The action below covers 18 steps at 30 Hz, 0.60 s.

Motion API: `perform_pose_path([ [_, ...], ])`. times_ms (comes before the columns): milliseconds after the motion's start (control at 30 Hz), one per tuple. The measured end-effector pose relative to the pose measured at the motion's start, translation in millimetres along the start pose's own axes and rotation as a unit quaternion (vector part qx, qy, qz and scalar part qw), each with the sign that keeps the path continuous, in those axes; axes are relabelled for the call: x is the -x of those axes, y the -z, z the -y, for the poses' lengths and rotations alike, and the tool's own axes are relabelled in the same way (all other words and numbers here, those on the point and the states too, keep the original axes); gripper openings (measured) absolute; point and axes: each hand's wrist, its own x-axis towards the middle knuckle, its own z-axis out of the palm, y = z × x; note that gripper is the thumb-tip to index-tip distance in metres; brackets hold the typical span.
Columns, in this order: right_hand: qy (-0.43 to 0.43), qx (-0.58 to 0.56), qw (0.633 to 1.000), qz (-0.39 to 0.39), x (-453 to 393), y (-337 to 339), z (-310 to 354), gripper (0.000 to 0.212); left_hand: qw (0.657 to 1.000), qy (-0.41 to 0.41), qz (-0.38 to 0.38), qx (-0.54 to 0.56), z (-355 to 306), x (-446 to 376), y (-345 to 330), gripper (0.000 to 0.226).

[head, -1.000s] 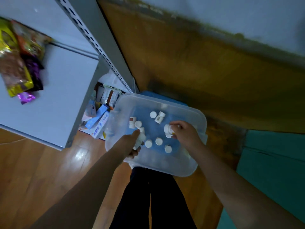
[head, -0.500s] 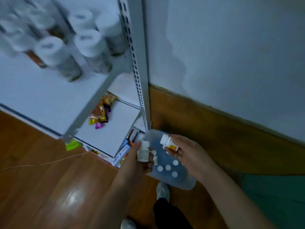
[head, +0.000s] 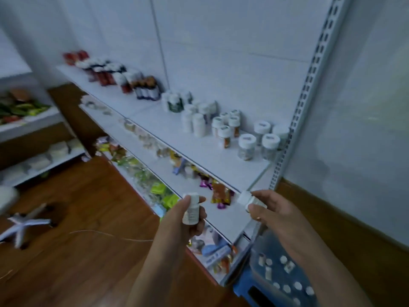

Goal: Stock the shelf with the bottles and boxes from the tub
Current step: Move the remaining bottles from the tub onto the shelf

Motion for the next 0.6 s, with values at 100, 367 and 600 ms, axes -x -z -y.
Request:
perform_pose_path([
  [100, 0.027, -0.021, 0.999, 0.03, -3.4, -49.4, 16.5, 0.022, 0.994, -0.048, -0.045, -0.086, -20.3, 24.6, 43.0, 0.042],
  [367, 0.083, 0.0, 0.988, 0.134, -23.8, -172.2, 37.5, 0.023, 0.947, -0.156, -0.18, -0.215, -57.6, 54.9, 127.7, 0.018],
  [600, 0.109, -0.043, 0.977, 0.178, -83.3, -258.4, 50.0, 0.074, 0.933, -0.164, -0.24, -0.21, -84.3, 22.3, 195.0, 0.011],
])
